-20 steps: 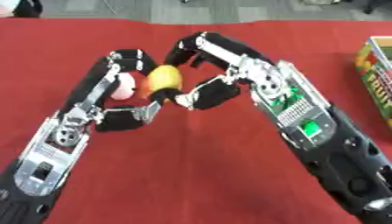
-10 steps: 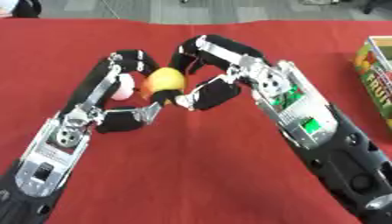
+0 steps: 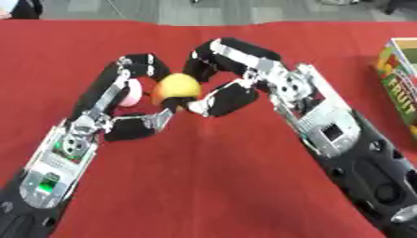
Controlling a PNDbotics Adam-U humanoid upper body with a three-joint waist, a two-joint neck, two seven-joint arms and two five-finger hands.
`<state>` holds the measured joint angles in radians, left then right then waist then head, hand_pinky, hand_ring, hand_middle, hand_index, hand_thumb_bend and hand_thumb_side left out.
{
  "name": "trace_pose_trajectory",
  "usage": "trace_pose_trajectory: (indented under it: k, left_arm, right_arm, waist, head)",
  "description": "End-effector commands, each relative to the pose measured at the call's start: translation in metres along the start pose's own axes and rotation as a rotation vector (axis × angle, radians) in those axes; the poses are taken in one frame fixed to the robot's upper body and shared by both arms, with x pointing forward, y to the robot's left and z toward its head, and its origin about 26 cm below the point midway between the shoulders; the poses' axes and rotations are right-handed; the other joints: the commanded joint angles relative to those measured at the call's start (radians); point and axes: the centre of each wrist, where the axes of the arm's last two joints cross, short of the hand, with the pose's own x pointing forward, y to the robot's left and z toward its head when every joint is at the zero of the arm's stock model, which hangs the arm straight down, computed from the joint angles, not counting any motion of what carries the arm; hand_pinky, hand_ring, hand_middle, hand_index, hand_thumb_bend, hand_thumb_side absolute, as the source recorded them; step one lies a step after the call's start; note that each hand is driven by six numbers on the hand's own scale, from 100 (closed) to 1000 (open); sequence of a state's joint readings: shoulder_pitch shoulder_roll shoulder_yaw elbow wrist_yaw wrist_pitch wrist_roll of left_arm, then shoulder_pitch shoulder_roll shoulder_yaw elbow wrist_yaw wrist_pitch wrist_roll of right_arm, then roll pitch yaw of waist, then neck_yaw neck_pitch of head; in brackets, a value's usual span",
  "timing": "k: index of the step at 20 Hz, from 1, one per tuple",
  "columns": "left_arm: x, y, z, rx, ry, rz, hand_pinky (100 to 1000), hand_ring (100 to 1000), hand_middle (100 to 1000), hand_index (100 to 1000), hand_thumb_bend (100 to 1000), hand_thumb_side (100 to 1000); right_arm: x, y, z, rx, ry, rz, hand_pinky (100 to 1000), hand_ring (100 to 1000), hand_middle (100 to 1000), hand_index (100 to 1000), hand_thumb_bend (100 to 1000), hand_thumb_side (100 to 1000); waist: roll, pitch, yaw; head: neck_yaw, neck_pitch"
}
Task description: Pick up the objects with one hand, pass them to the other hand, and then place them into the box on the other side of the table.
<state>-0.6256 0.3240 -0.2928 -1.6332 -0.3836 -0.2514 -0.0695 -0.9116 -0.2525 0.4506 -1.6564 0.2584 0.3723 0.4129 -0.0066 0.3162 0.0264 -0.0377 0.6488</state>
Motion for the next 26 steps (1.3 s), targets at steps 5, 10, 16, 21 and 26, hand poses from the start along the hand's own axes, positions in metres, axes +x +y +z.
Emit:
trace_pose_trajectory:
  k: [5, 10, 16, 21, 26]
  left_arm:
    - [0.0, 0.003, -0.002, 0.018, 0.012, -0.028, 732, 713, 638, 761, 598, 314]
    - [-0.001, 0.003, 0.0, 0.025, 0.014, -0.041, 737, 726, 659, 824, 710, 417]
    - [-0.004, 0.004, 0.003, 0.033, 0.026, -0.056, 739, 736, 673, 852, 767, 479]
    - [-0.006, 0.006, 0.008, 0.04, 0.034, -0.06, 740, 739, 677, 851, 768, 486]
    - [-0.013, 0.01, 0.019, 0.044, 0.073, -0.079, 739, 738, 675, 844, 744, 471]
  right_arm:
    - [0.014, -0.008, 0.004, -0.002, -0.06, 0.004, 711, 651, 379, 421, 361, 100]
    - [0.015, -0.009, 0.006, -0.007, -0.057, 0.003, 706, 646, 377, 420, 361, 100]
    - [0.015, -0.013, 0.01, -0.032, -0.051, -0.002, 704, 644, 376, 419, 360, 100]
    - [0.014, -0.018, 0.013, -0.056, -0.045, -0.008, 701, 644, 375, 420, 359, 100]
    - [0.012, -0.025, 0.02, -0.092, -0.033, -0.01, 700, 645, 376, 422, 358, 100]
  waist:
    - [-0.004, -0.062, -0.001]
    - [-0.004, -0.062, -0.002]
    - [-0.004, -0.062, -0.002]
    - [-0.004, -0.064, -0.003]
    - [-0.003, -0.067, -0.005]
  head:
    - [0.0, -0.001]
    - [-0.001, -0.002]
    - [-0.001, -0.002]
    - [-0.003, -0.001]
    - [-0.015, 0.004]
